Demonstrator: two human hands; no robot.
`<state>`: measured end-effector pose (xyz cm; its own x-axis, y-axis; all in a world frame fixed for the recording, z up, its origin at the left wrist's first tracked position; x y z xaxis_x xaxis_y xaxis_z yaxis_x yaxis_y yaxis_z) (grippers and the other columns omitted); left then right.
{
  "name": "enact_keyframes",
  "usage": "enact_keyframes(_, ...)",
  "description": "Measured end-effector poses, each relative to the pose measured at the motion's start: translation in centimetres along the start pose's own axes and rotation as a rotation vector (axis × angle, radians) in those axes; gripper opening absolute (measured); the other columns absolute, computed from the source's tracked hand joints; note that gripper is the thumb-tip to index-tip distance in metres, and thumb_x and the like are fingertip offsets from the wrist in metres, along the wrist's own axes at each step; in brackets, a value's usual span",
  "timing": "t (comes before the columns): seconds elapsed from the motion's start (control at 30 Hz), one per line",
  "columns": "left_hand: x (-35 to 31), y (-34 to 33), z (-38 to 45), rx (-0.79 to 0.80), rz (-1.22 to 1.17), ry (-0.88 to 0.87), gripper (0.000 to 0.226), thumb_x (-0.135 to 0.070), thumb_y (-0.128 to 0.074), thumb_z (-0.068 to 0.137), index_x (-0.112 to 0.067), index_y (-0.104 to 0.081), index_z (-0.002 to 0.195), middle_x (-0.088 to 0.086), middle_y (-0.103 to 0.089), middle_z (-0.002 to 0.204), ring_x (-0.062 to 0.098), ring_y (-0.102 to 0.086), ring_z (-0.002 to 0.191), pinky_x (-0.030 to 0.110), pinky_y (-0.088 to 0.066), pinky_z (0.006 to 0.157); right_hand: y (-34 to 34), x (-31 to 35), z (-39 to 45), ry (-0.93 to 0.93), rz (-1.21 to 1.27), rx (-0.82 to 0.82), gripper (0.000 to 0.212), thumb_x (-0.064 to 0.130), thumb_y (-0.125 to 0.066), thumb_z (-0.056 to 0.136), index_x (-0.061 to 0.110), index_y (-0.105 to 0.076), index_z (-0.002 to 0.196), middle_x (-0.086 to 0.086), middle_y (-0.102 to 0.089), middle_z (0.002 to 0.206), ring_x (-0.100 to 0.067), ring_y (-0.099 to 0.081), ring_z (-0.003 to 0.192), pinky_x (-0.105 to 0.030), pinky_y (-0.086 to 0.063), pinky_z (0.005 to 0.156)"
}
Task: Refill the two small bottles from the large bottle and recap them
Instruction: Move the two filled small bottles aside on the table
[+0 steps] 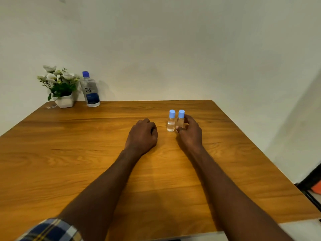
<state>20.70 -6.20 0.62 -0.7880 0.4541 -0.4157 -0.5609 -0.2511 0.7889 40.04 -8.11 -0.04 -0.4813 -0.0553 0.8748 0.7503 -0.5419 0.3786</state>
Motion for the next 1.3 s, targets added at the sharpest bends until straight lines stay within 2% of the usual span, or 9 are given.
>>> enact_keyframes(0.13,0.5,-0.3,0.4,-0.001,-0.021,0.012,0.019,-0.024,-0.055,0.097,-0.019,-0.073,0.093,-0.003,-0.063,0.092,0.020,-0.057,0.095,0.043,-0.052,0.082,0.3,-0.2,0.7,-0.019,-0.016,-0.023,0.038,0.019,-0.080,0.089,0.016,-0.071,0.126,0.001,-0.073,0.121,-0.016,-0.067,0.109,-0.042,-0.057,0.095)
enact_keyframes(0.27,1.0,-0.7,1.2,0.009,-0.081,0.046,0.017,-0.021,-0.057,0.097,-0.020,-0.074,0.099,-0.004,-0.061,0.094,0.018,-0.055,0.098,0.038,-0.052,0.084,0.8,-0.4,1.3,-0.049,0.109,-0.071,0.038,0.011,-0.071,0.095,0.017,-0.067,0.132,0.002,-0.070,0.119,-0.013,-0.063,0.105,-0.029,-0.048,0.086)
enact_keyframes(0.37,1.4,-1.1,2.5,0.047,-0.102,0.054,0.023,-0.017,-0.058,0.093,-0.019,-0.070,0.113,-0.004,-0.058,0.097,0.020,-0.054,0.100,0.038,-0.051,0.086,1.2,-1.2,2.7,-0.084,0.369,-0.100,0.054,0.009,-0.071,0.096,0.021,-0.055,0.146,0.011,-0.065,0.116,-0.007,-0.065,0.105,-0.030,-0.055,0.090)
enact_keyframes(0.43,1.6,-1.6,4.0,0.071,-0.143,0.047,0.034,-0.015,-0.057,0.090,-0.020,-0.065,0.123,-0.004,-0.060,0.101,0.021,-0.055,0.101,0.040,-0.052,0.087,1.6,-1.9,4.5,-0.094,0.421,-0.124,0.057,0.009,-0.073,0.094,0.022,-0.054,0.147,0.007,-0.068,0.119,-0.011,-0.067,0.108,-0.032,-0.058,0.093)
enact_keyframes(0.6,1.5,-4.6,9.6,0.120,-0.233,0.042,0.039,-0.009,-0.055,0.092,-0.017,-0.062,0.130,0.001,-0.063,0.113,0.023,-0.058,0.107,0.043,-0.053,0.092,2.7,-4.0,11.2,-0.086,0.249,-0.147,0.040,0.007,-0.069,0.095,0.014,-0.063,0.134,-0.002,-0.070,0.118,-0.020,-0.068,0.106,-0.030,-0.056,0.087)
enact_keyframes(0.87,3.0,-9.9,17.4,0.182,-0.056,-0.072,0.034,-0.020,-0.057,0.099,-0.019,-0.061,0.132,0.007,-0.057,0.130,0.031,-0.053,0.121,0.045,-0.050,0.099,2.1,-7.5,21.8,0.020,-0.073,-0.052,0.035,0.010,-0.069,0.094,0.016,-0.066,0.128,-0.002,-0.072,0.118,-0.022,-0.066,0.108,-0.035,-0.052,0.093)
enact_keyframes(0.97,3.2,-10.7,18.4,0.150,0.064,-0.084,0.035,-0.032,-0.054,0.101,-0.020,-0.059,0.134,0.007,-0.054,0.135,0.031,-0.049,0.123,0.047,-0.048,0.099,1.1,-8.1,24.0,0.036,-0.112,-0.050,0.040,0.007,-0.066,0.095,0.014,-0.061,0.135,-0.005,-0.070,0.127,-0.022,-0.064,0.114,-0.031,-0.048,0.092)
enact_keyframes(1.13,3.4,-11.1,19.0,0.127,0.095,-0.092,0.033,-0.036,-0.054,0.100,-0.021,-0.061,0.129,0.005,-0.057,0.129,0.030,-0.051,0.117,0.046,-0.048,0.096,0.3,-8.8,25.8,-0.007,-0.138,-0.057,0.039,0.016,-0.064,0.100,0.012,-0.054,0.137,-0.010,-0.067,0.132,-0.028,-0.064,0.117,-0.040,-0.051,0.096)
enact_keyframes(1.3,3.3,-11.1,19.0,0.117,0.107,-0.089,0.032,-0.037,-0.053,0.100,-0.022,-0.061,0.128,0.004,-0.057,0.130,0.029,-0.051,0.118,0.046,-0.048,0.095,0.1,-8.9,26.2,-0.022,-0.168,-0.027,0.064,0.029,-0.079,0.089,0.013,-0.046,0.142,-0.005,-0.062,0.129,-0.024,-0.063,0.113,-0.043,-0.055,0.096)
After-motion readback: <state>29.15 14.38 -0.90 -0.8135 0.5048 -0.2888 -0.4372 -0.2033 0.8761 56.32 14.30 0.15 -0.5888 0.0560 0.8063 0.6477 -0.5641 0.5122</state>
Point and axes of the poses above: each hand's wrist, its own z-axis towards the middle knuckle, its own y-axis out of the back of the hand, x = y × z, the point moved 3 cm from there along z, towards the middle knuckle
